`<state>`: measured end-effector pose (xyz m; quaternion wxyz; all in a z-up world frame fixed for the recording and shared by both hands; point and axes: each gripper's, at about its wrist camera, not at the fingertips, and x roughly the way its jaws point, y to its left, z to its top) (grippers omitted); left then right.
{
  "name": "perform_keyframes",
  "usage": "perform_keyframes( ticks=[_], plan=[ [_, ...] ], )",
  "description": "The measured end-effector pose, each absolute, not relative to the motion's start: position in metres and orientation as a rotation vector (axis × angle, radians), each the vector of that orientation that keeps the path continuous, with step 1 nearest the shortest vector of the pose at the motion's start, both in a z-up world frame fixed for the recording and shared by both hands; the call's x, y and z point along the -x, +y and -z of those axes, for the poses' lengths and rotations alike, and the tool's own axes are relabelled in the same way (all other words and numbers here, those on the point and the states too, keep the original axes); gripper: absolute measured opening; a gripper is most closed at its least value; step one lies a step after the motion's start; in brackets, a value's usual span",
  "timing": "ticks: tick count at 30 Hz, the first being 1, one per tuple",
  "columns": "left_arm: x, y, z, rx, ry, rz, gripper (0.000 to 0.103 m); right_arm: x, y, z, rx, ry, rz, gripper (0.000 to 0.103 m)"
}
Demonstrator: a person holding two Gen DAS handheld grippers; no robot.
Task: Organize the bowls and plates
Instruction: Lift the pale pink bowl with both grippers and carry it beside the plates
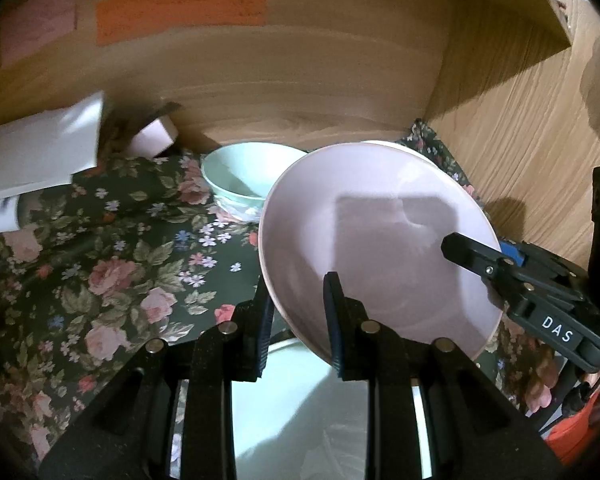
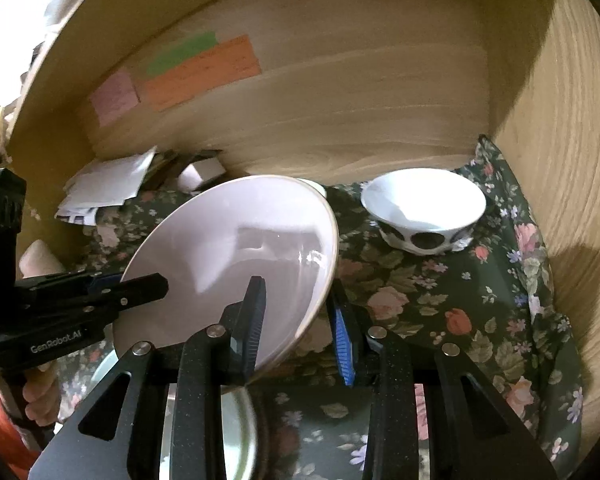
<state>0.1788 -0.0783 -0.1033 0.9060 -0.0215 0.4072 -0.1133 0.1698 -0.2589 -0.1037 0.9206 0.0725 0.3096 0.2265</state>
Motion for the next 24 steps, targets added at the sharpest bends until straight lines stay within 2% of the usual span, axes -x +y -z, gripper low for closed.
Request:
perform_keyframes(
  ticks=[24],
  plan=[
    [-0.087,-0.001,0.078,0.105,0.736,0.080,0.024,-0.115,-0.178,0.083,-0.076,0.591,-0.631,0.029]
  ],
)
